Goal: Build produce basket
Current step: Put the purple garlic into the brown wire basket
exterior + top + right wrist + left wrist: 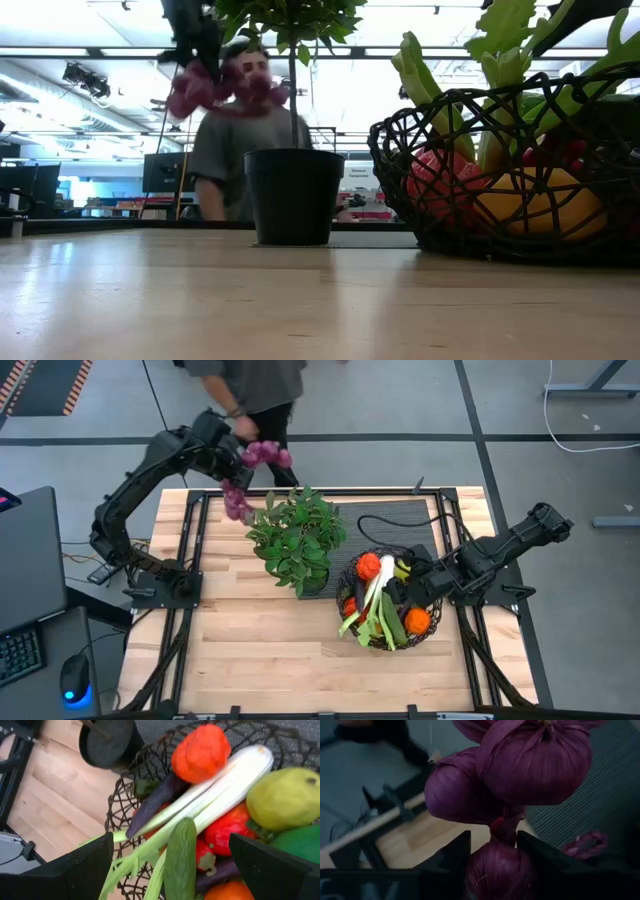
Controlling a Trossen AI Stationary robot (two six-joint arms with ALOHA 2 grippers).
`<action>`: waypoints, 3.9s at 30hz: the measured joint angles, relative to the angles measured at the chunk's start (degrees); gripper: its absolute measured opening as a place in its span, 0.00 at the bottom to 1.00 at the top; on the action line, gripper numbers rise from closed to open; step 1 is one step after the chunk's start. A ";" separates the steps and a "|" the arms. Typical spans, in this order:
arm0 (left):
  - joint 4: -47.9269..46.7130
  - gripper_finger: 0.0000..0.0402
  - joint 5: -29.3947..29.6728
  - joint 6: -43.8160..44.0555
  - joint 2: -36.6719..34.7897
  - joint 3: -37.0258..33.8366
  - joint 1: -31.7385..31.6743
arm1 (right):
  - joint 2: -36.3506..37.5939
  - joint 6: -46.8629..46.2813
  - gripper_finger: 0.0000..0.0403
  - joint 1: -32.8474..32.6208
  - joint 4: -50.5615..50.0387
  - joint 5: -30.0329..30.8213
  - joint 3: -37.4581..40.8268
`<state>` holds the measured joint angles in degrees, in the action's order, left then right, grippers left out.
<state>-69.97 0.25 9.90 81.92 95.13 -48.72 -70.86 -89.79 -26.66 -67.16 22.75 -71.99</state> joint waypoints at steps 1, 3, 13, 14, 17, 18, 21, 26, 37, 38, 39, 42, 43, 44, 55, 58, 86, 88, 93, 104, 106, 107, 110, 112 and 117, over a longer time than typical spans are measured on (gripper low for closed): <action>-0.28 0.39 0.02 0.54 -0.42 1.83 0.52 | 0.37 0.61 0.99 0.58 0.02 0.01 0.00; -0.72 0.39 0.03 1.95 -0.74 5.67 1.53 | 1.22 1.58 0.99 1.60 0.09 0.29 0.00; -1.09 0.39 0.16 4.99 -1.05 25.54 7.47 | 6.48 4.49 0.99 5.16 2.22 4.48 0.00; -1.08 0.39 0.20 5.32 -1.06 26.86 8.14 | 6.99 4.56 0.99 5.51 2.30 4.72 0.00; -1.16 0.38 1.32 6.19 -1.02 30.25 10.30 | 8.22 5.56 0.99 6.53 2.36 4.80 0.00; -1.16 0.38 1.77 6.18 -1.02 31.31 11.00 | 8.55 5.83 0.99 6.80 2.35 4.79 0.00; -0.64 0.38 3.13 4.63 -1.02 34.32 12.79 | 9.25 5.98 0.99 7.47 2.15 4.73 0.00; 2.09 0.39 7.20 2.21 -1.00 38.21 14.78 | 9.59 5.74 0.99 8.24 0.53 0.92 -0.02; 17.61 0.39 0.66 2.30 -1.70 39.56 17.70 | 9.45 0.70 0.94 7.73 -4.25 -15.20 -0.06; 18.59 0.39 -0.61 3.12 -1.64 39.54 18.36 | 9.37 0.06 0.93 7.55 -4.86 -17.63 -0.07; 19.63 0.39 -1.76 3.77 -1.45 39.54 19.21 | 9.05 -0.41 0.93 7.36 -5.87 -20.14 -0.07; 22.15 0.39 -4.22 5.94 -0.52 39.54 22.82 | 8.04 -2.20 0.91 6.38 -9.06 -26.50 -0.07; 22.63 0.39 -4.39 6.19 -0.14 39.54 24.05 | 7.78 -2.75 0.90 5.95 -9.77 -27.90 -0.07; 23.13 0.39 -4.44 6.30 0.28 39.54 25.40 | 7.53 -3.31 0.90 5.54 -10.02 -28.75 -0.07; 27.11 0.39 -4.55 7.53 7.35 39.50 40.61 | 7.38 -15.93 0.89 -0.15 -9.54 -32.85 -0.07; 27.88 0.39 -4.55 7.80 9.93 39.50 43.56 | 7.40 -20.80 0.89 -3.21 -9.02 -34.67 -0.07; 22.46 0.66 -6.61 17.10 30.62 39.54 47.53 | 3.24 -39.51 0.89 -25.03 5.02 -34.85 -0.04; 22.36 0.71 -6.58 16.66 30.69 39.52 47.31 | 2.70 -39.51 0.89 -25.79 5.22 -34.85 -0.04; 22.45 0.77 -6.59 16.88 30.50 39.53 46.41 | 2.43 -39.59 0.89 -27.07 5.44 -34.85 -0.03; 26.56 0.75 -9.15 18.05 23.70 39.95 43.93 | 2.44 -39.28 0.89 -27.20 5.56 -33.82 -0.02; 26.43 0.75 -9.19 18.02 22.02 39.83 43.53 | 2.44 -39.20 0.89 -27.19 5.37 -32.51 -0.02; 26.62 0.75 -9.09 18.02 21.14 39.85 43.40 | 2.44 -39.14 0.89 -27.07 5.20 -31.68 -0.02; 26.79 0.75 -8.96 18.05 18.88 39.85 43.31 | 2.46 -38.55 0.89 -25.96 4.43 -28.09 -0.02; 27.64 0.75 -8.96 18.02 17.44 39.87 43.36 | 2.44 -37.55 0.89 -24.60 3.48 -24.32 -0.02; 29.04 0.75 -9.01 18.43 14.59 39.85 43.40 | 2.46 -32.94 0.89 -19.49 1.12 -16.10 -0.02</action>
<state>-40.94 -8.75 28.33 96.51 134.98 -5.32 -68.40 -122.73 -46.15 -66.04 6.65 -72.01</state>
